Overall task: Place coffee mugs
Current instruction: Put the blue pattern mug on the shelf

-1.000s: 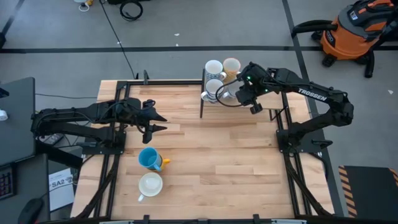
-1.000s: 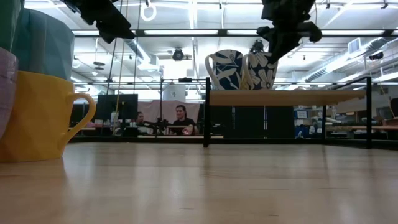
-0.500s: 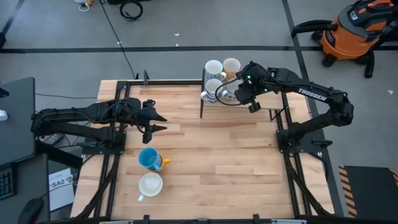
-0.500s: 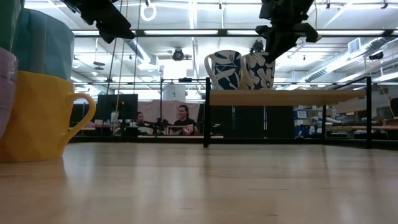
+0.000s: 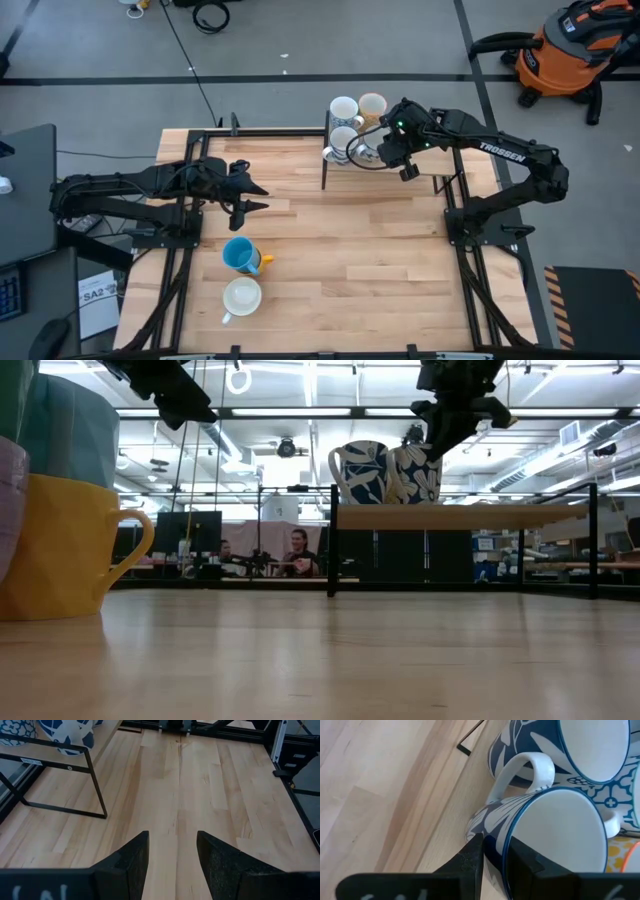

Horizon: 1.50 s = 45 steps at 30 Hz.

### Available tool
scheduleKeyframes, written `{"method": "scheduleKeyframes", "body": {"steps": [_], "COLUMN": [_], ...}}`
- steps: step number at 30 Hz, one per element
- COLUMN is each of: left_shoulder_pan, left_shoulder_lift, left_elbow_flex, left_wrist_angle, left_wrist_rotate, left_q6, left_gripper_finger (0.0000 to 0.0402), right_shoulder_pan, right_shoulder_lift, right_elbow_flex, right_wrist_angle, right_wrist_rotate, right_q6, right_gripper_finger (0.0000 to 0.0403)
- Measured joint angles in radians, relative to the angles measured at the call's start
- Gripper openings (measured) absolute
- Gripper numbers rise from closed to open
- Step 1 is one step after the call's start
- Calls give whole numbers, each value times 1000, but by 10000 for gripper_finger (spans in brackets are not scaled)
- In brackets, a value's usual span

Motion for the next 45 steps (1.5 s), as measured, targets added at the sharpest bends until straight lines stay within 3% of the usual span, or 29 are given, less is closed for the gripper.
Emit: {"method": "scheduleKeyframes", "body": {"steps": [14,36,45], "left_shoulder_pan": [0,0,0], "left_shoulder_lift": [0,0,0], "left_elbow_flex": [0,0,0], "left_wrist_angle": [0,0,0], "left_wrist_rotate": [0,-11,-11], "left_q6": [-1,-2,-2], "left_gripper_finger": [172,172,172], "right_shoulder_pan": [0,0,1], "right_shoulder_lift": [0,0,-3], "right_elbow_flex": [0,0,0], "right_wrist_angle": [3,21,69], "right_wrist_rotate": [0,4,174], "right_q6": [0,0,-9], "right_gripper_finger": [108,201,208]}}
